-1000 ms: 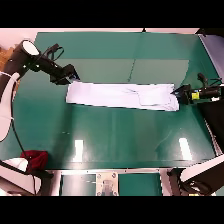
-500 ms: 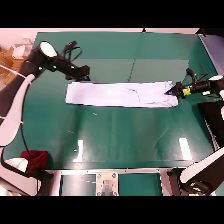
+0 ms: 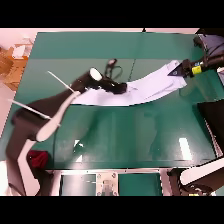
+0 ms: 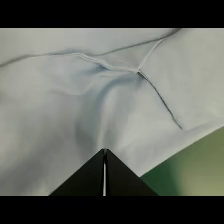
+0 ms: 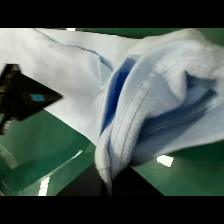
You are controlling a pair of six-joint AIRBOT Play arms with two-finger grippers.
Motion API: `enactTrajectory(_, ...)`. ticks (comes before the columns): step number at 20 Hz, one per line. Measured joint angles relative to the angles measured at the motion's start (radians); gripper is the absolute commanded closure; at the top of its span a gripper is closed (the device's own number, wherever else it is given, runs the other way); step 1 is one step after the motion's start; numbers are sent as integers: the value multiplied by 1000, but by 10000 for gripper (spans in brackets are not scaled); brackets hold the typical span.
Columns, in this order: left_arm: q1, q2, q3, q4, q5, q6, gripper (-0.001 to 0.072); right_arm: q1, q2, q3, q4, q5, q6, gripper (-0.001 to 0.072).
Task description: Fold the shirts.
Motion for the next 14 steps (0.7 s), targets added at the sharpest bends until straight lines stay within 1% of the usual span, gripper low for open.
enactTrajectory(4, -73, -112, 69, -103, 43, 24, 682, 67, 97, 19, 1, 19, 19, 699)
enactTrajectory(6, -88, -137, 89, -132, 43, 30, 682, 82, 116, 23, -6, 21, 31, 699)
enactTrajectory(8, -80, -145, 112, -143, 8, 32, 682, 94, 126, 24, -9, 24, 46, 698)
enactTrajectory(9, -65, -142, 130, -143, -26, 34, 683, 97, 132, 24, -10, 24, 55, 699)
enactTrajectory(11, -18, -117, 182, -98, -136, 34, 683, 105, 139, 26, -10, 30, 75, 698)
enactTrajectory(12, 13, -98, 215, -48, -202, 34, 683, 113, 143, 26, -3, 34, 82, 698)
enactTrajectory(14, 85, -44, 283, 103, -360, 37, 682, 141, 148, 26, 13, 32, 102, 698)
